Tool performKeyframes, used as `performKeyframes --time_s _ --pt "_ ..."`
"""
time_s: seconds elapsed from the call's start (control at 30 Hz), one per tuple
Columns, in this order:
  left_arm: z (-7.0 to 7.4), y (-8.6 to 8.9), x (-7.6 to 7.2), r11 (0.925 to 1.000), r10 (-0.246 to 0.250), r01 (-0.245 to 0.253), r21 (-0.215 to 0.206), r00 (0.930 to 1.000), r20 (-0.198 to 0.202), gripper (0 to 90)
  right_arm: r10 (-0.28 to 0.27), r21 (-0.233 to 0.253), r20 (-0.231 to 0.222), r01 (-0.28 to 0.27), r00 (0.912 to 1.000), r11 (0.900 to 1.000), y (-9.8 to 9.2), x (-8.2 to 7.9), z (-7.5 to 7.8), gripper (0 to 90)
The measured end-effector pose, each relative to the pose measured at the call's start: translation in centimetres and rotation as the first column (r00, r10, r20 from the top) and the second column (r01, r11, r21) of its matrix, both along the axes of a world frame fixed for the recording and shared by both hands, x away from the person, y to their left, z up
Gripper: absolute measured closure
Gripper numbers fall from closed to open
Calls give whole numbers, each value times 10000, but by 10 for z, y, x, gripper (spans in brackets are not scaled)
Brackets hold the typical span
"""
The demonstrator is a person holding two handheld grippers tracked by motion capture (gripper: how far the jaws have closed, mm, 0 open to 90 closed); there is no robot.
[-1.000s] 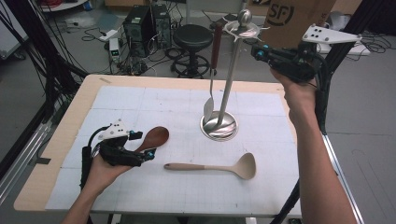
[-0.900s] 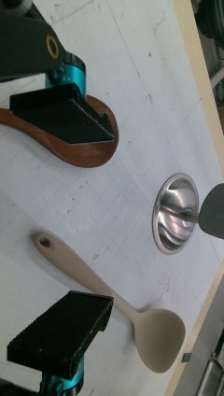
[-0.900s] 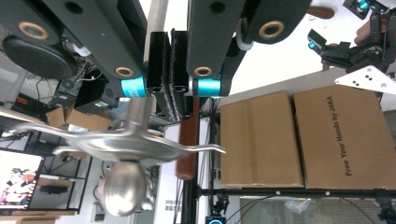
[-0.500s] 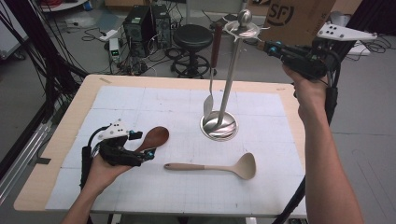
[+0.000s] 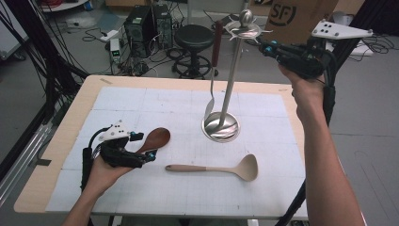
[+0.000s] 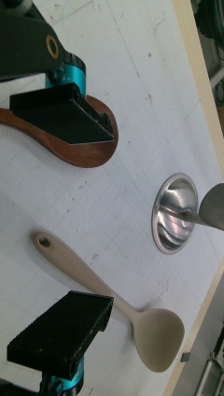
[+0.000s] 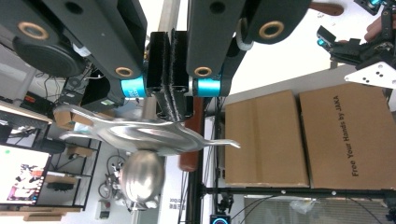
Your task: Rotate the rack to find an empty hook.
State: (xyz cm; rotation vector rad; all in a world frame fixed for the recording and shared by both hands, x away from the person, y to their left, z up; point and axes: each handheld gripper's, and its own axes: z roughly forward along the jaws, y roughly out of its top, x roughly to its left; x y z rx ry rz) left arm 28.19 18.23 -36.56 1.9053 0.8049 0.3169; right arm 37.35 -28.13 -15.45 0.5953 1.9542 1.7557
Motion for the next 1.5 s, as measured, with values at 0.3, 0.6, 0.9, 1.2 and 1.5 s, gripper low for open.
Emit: performKeyframes --time_s 0.3,0.6,0.9,1.2,1.5 --pt "0 0 0 10000 -1 1 -5 10000 -11 180 227 -91 60 -227 9997 9997 17 -1 0 894" --pt "0 0 0 10000 11 -11 -6 10000 -2 180 187 -205 115 -184 9998 9996 29 -1 1 893" --pt "0 0 0 10000 -11 11 -19 10000 -5 180 212 -169 70 -211 9998 9996 37 1 1 894" --pt "0 0 0 10000 -1 1 -40 10000 -9 180 206 -179 62 -204 9998 9996 45 3 1 894" --pt "0 0 0 10000 -42 42 -41 10000 -4 180 189 -105 16 -189 9998 9998 46 4 1 893"
